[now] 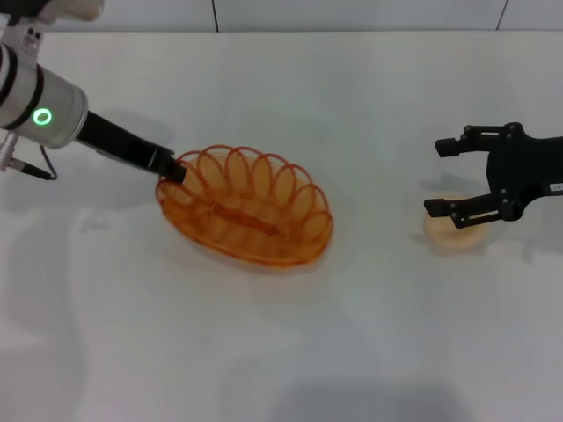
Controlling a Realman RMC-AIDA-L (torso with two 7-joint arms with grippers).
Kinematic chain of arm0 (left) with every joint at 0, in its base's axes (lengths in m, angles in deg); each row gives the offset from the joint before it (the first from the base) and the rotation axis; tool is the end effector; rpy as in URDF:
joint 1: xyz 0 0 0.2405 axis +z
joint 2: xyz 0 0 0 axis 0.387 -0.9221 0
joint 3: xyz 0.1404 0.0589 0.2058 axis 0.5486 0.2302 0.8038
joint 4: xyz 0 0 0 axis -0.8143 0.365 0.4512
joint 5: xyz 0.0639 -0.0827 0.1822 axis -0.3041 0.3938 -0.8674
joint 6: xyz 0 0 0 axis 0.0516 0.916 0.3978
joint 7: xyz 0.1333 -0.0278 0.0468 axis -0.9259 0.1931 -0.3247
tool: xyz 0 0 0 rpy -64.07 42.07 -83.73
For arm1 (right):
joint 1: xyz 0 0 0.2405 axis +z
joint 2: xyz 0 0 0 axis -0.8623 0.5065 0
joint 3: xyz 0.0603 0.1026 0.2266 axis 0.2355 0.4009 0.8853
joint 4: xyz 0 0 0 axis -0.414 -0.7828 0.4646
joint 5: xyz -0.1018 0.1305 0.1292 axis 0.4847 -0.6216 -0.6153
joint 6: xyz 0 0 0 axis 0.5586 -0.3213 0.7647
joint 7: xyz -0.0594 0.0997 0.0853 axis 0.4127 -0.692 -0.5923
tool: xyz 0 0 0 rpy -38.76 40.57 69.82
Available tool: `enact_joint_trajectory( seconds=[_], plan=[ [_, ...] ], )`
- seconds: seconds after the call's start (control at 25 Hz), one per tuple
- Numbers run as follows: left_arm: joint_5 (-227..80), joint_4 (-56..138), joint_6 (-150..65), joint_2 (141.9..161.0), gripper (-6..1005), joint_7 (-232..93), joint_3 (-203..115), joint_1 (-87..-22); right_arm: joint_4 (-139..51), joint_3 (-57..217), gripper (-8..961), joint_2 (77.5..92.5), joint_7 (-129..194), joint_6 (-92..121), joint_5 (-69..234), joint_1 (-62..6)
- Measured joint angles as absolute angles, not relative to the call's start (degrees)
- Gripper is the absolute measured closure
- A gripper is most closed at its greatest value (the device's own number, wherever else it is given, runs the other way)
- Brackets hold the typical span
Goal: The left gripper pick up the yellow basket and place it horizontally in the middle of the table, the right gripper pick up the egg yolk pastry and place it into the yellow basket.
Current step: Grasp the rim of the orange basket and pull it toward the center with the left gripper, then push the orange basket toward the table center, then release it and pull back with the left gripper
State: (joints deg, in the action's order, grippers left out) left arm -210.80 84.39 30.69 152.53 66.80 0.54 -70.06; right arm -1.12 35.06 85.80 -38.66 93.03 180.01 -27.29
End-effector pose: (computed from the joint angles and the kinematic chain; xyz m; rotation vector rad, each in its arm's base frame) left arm -0.2283 0.4056 0.0134 -2.4926 -1.3241 0.1830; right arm 0.2404 0.3593 0.0317 -2.8285 0.1441 0.4074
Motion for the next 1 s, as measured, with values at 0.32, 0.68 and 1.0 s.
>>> enact_joint_trajectory(
  seconds=[0.32, 0.68, 1.0],
  plan=[
    [-204.0, 95.1, 34.8, 154.94, 927, 77.8, 0.9, -63.2, 0.1, 36.1, 134, 85.62, -37.1, 93.0, 179.4, -29.2],
    [-200.8, 100.5, 35.0, 155.78, 928, 89.7, 9.4, -57.5, 0.3, 37.2, 138, 85.59, -35.0, 93.4, 179.4, -30.1],
    [-205.7, 108.3, 33.0, 155.93, 929, 95.2, 13.5, -53.7, 0.3, 37.2, 142, 85.49, -33.9, 93.4, 179.4, -30.8]
  ],
)
